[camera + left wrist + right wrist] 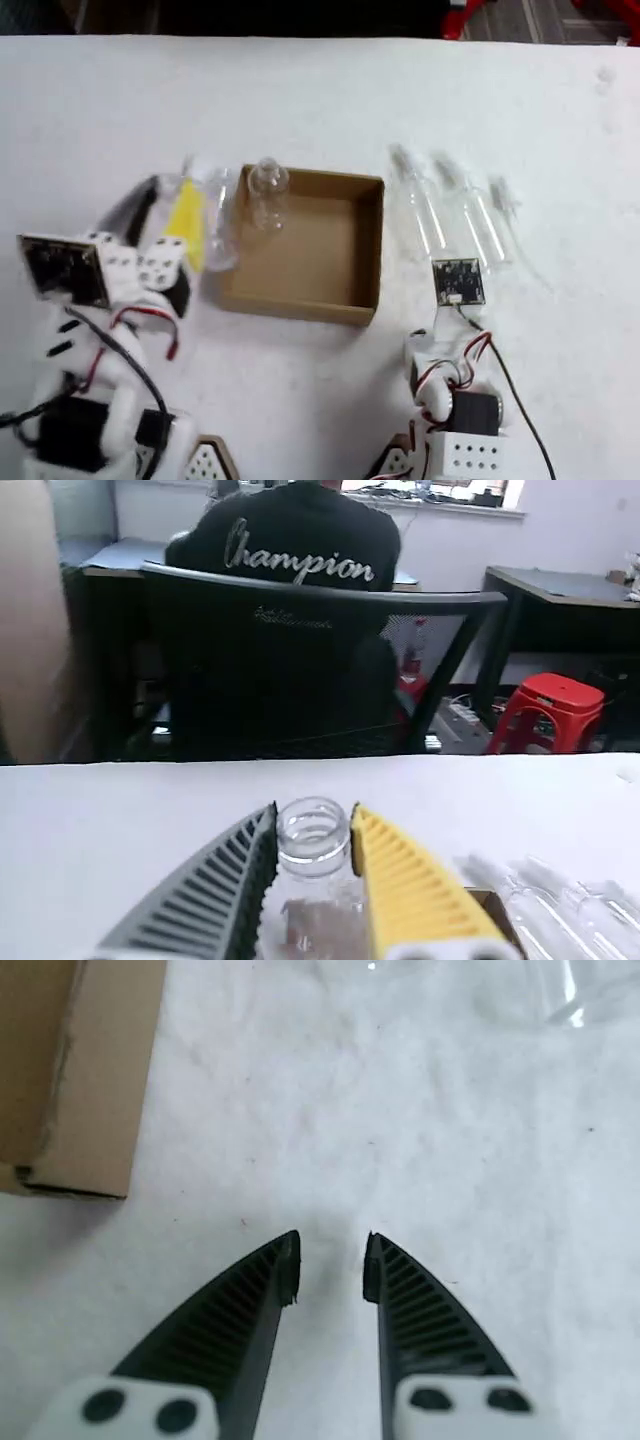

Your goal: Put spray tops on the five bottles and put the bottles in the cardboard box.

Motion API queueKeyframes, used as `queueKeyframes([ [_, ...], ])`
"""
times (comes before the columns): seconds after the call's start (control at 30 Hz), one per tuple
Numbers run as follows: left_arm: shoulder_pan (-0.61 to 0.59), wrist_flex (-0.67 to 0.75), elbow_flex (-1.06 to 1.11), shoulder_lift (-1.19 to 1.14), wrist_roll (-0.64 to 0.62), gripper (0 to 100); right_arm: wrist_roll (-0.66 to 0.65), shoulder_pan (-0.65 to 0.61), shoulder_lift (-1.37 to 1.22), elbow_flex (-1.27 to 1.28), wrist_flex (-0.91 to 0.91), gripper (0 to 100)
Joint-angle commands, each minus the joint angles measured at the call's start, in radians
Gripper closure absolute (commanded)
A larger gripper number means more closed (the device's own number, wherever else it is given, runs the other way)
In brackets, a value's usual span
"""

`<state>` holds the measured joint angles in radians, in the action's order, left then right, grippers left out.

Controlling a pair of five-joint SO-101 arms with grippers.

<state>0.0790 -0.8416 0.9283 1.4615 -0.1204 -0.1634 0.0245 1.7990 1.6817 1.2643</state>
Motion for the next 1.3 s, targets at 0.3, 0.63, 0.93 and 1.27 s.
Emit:
queueKeyframes([
  [0.3, 0.156, 0.454, 0.462, 0.015, 0.086, 94, -0.011, 0.007, 0.004, 0.008, 0.008, 91.0],
  [0.63, 0.148, 0.514, 0.597, 0.013, 0.147, 94, -0.011, 0.007, 0.004, 0.008, 0.008, 91.0],
  [0.93, 0.151, 0.557, 0.677, 0.013, 0.244, 94, -0.011, 0.007, 0.004, 0.008, 0.008, 91.0],
  [1.27, 0.15, 0.307, 0.572, 0.013, 0.242, 93, -0.011, 0.007, 0.004, 0.008, 0.008, 91.0],
])
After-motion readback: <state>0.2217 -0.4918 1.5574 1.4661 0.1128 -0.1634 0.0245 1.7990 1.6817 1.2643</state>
